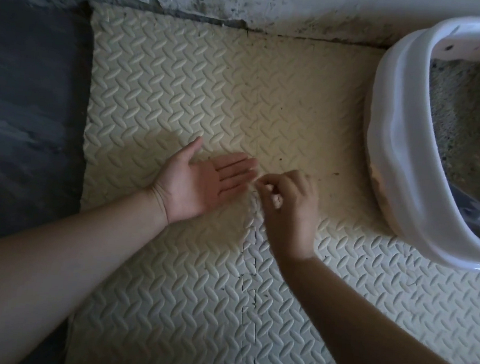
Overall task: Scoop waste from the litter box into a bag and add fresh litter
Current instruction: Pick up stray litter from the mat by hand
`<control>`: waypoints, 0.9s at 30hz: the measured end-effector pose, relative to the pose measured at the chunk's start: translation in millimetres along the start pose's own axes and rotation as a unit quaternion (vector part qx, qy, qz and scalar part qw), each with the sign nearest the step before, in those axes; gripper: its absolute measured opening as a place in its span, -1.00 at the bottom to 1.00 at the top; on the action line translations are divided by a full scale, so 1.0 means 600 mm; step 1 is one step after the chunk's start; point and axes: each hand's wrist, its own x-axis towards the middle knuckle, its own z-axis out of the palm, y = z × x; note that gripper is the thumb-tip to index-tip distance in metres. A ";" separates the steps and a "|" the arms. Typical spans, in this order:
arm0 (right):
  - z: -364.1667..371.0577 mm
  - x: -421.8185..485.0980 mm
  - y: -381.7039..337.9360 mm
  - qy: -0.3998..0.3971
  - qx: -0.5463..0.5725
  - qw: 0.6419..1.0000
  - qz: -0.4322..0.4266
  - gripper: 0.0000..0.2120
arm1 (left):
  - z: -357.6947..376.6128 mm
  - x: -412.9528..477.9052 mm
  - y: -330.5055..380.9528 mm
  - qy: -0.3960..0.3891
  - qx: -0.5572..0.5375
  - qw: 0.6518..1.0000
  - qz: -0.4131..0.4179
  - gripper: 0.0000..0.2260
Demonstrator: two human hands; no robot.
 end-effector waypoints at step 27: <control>0.009 0.036 0.046 0.013 -0.008 0.990 0.141 -0.72 | 0.001 -0.009 -0.002 -0.048 -0.034 0.998 -0.004 -0.50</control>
